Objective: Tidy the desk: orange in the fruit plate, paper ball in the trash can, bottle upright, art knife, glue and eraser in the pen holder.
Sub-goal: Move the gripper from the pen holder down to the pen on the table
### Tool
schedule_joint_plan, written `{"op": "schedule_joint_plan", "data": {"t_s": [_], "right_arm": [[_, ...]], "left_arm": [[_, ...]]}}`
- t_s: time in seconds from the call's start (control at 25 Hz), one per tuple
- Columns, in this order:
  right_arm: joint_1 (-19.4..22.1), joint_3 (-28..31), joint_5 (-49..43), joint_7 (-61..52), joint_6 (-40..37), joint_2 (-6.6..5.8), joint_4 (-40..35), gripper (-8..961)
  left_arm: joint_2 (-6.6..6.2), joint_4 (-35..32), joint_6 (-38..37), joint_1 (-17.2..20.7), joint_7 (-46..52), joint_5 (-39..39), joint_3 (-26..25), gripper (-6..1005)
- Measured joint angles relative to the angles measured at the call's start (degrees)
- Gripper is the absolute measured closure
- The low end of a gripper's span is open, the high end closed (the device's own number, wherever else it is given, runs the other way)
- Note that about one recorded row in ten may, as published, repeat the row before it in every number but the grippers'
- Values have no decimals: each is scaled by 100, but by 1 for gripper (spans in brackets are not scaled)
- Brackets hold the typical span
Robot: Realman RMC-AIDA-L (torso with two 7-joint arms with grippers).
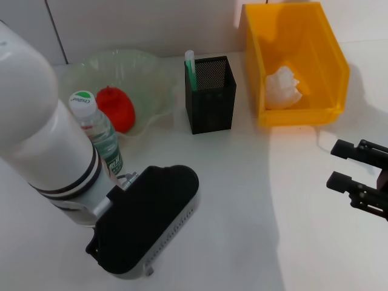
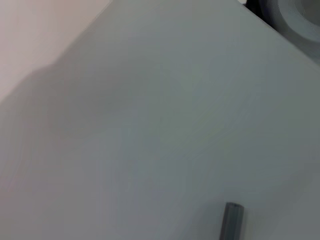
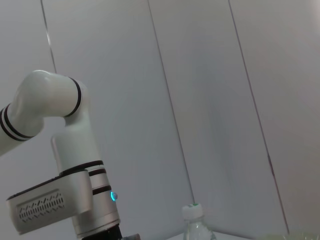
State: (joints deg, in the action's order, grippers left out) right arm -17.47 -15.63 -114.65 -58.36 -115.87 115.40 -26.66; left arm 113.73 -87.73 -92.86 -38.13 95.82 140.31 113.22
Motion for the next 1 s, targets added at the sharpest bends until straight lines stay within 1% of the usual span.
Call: {"op": "schedule_joint_plan", "data": {"t_s": [0.08,0.12,0.16,0.2,0.4,0.44,0.52,0.8,0.84,1.0], "right_arm": [[0,0,0,0,-4,2,0,330],[-1,0,0,0,-8,7,1,330],[-2,0,0,0,-13,13,2,330],[0,-1,0,0,-14,20,3,330],[35,-4,0,1,-16,41,3,330],[46,-7,-1,0,-22,42,3,330],[58,-10,0,15,-68,44,3,330],[49,-34,-2,15,-85,57,3,330],[47,-35,-2,11,-85,60,3,330],[50,-34,-5,7,-91,82,3,330]], "left_arm": [[0,0,0,0,0,0,0,328],[-56,51,7,-217,-174,81,269,330],[-56,51,7,-217,-174,81,269,331],[-66,151,59,-360,-287,87,323,333],[-66,151,59,-360,-287,87,323,341],[-75,334,259,-507,-417,145,381,342],[-69,419,330,-528,-468,200,466,345],[-69,474,373,-529,-498,226,515,356],[-101,624,491,-570,-601,263,666,358],[-113,735,541,-624,-629,278,743,364]]}}
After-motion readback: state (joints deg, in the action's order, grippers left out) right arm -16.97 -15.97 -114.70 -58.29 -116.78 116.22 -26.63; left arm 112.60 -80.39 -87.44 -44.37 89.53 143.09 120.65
